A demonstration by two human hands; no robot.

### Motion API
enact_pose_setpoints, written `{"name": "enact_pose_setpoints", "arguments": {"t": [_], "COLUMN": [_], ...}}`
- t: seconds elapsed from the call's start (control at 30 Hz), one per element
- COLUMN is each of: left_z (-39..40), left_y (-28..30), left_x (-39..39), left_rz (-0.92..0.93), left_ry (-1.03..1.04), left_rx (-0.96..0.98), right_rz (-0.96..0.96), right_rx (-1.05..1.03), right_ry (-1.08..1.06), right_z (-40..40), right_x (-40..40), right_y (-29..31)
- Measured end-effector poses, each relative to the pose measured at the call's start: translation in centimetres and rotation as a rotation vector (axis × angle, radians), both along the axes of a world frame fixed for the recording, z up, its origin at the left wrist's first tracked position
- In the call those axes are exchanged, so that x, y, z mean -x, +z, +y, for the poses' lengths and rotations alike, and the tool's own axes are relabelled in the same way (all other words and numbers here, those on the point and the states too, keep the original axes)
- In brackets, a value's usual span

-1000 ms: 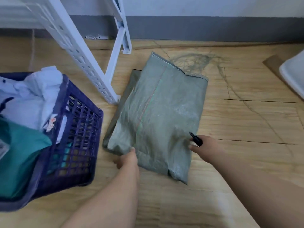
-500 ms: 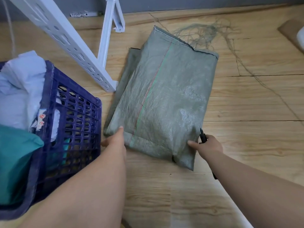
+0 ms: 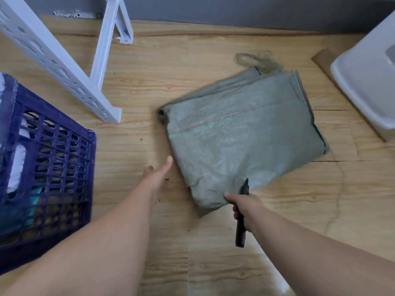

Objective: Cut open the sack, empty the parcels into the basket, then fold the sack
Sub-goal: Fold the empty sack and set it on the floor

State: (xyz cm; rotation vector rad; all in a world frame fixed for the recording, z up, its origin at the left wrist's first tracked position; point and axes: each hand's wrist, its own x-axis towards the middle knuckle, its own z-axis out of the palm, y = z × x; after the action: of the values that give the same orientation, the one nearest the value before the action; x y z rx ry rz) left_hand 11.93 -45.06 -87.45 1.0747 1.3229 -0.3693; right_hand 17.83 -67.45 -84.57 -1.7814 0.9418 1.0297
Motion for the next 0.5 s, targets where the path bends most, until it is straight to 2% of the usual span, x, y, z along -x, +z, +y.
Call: {"name": "enact_pose_setpoints", "arguments": {"t": [0.07,0.13,0.2,0.27,0.33,0.37,0.4,0.43,0.5], "left_z": [-2.8,-5.4,-6.7,-6.3,-5.1,-4.5,-4.0,-3.6,-2.7], "left_y": [0.6,1.1,1.2,1.4,2.2,2.9,3.8,4.7,6.8], "left_x": [1.2,1.3,0.7,-0.2,-0.7,-0.9,-1.0,-1.1,-1.9], "left_rz": [0.017,-0.024,-0.087,-0.097,-0.109,-0.111,-0.114,-0.126,-0.185], "left_ry": [-0.196,-0.194,-0.084,-0.019,-0.052,-0.088,-0.122,-0.150,-0.152], "left_rx": [0.287,0.385,0.318,0.193,0.079,0.037,0.002,-0.032,-0.125], "right_rz": [0.022,0.022,-0.145,-0.489,-0.764,-0.792,-0.723,-0.568,-0.224], "right_rx": [-0.044,-0.020,0.102,0.213,0.214,0.191,0.145,0.073,-0.112], "right_ry": [0.010,0.172,0.382,0.462,0.485,0.548,0.610,0.610,0.498], "right_z": [1.2,1.8,1.4,0.2,-1.3,-2.2,-2.9,-3.6,-3.9], "right_x": [0.1,0.2,0.3,-0.6,-2.4,-3.5,-4.7,-5.6,-5.8], "right_y": [0.7,1.5,2.2,2.5,2.7,2.1,1.2,0.4,-0.6]}}
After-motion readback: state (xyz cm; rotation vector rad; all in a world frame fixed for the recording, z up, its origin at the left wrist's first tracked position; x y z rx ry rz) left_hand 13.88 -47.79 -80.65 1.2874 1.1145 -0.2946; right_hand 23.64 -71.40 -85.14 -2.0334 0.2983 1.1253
